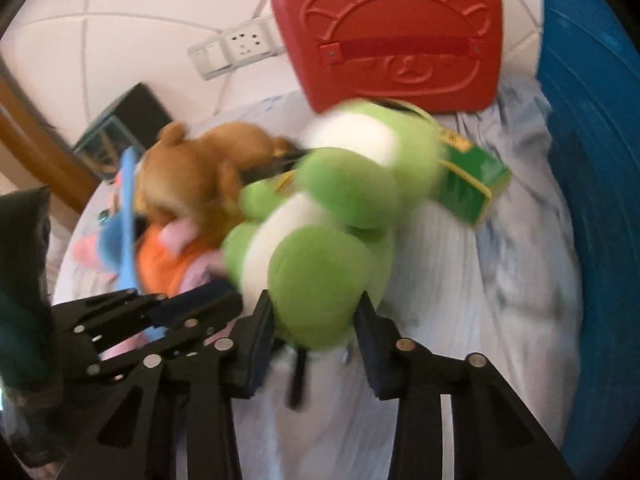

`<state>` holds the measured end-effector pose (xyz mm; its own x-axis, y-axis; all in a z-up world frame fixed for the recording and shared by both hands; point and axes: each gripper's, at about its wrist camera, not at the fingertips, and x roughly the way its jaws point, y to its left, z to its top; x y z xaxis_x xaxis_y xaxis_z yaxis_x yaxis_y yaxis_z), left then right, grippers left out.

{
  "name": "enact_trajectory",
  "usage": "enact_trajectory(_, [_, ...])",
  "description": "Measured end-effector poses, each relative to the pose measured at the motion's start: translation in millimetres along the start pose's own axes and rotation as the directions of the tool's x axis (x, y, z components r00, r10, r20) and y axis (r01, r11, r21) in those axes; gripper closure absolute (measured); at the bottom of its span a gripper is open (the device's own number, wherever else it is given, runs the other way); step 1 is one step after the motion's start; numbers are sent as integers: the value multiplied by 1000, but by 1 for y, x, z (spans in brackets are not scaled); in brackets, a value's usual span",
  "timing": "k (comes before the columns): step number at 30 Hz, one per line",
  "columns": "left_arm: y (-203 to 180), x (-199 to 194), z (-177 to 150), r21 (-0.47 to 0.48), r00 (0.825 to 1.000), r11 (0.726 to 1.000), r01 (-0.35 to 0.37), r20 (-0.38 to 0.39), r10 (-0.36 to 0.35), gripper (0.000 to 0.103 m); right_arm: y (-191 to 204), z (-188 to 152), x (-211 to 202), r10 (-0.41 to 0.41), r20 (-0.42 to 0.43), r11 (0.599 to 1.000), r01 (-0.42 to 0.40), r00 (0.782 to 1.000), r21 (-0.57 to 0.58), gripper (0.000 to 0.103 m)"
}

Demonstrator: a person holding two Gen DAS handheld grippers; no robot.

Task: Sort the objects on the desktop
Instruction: 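Grasp the green-white frog plush with the right tool while the left tool grips it too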

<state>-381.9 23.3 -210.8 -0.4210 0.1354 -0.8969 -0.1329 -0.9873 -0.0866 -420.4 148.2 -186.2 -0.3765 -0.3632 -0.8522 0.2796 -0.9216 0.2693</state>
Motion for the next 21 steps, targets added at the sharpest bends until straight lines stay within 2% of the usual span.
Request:
enact_trajectory(1, [-3,-8,-10,4,1000,1000,-3,-5,3,91,4,-13,-8,20,-5,1000,-20,1000,16,76])
enact_trajectory(2, [-6,-18,-23,5,1000,1000,-2,-6,2,91,8,-25,-15,55,-21,998,-55,998,21,101])
enact_trajectory(3, [-8,-26,-32,8,1000,1000,0,-2,0,91,13,-37,-20,95,-35,995,-94,995,37,102])
enact_trajectory(4, [-9,-35,-44,14,1000,1000,-9,2,9,91,21,-54,-26,116,-47,993,-114,992,39,102])
enact_trajectory(7, [-9,-55,-70,12,999,999,-51,2,51,91,44,-92,-42,70,-35,998,-70,997,1,102])
enact_trajectory(12, [-4,-75,-89,-47,999,998,-42,-8,41,88,39,-123,-72,-42,21,999,41,999,31,101])
enact_trajectory(14, [-6,-79,-93,-64,1000,998,-30,-10,30,79,31,-125,-82,-75,40,996,73,996,54,98])
enact_trajectory(16, [-14,-82,-94,-66,1000,997,-28,-3,28,55,20,-126,-91,-111,59,992,107,992,71,91])
enact_trajectory(17, [-19,-82,-94,-66,1000,997,-25,5,26,49,14,-126,-95,-125,66,990,120,990,78,87])
enact_trajectory(19, [-30,-82,-92,-71,1000,997,-14,24,15,41,3,-126,-101,-144,75,987,137,987,87,82])
enact_trajectory(21, [-42,-81,-87,-75,999,997,-5,33,7,41,-8,-126,-104,-162,79,984,155,984,88,81])
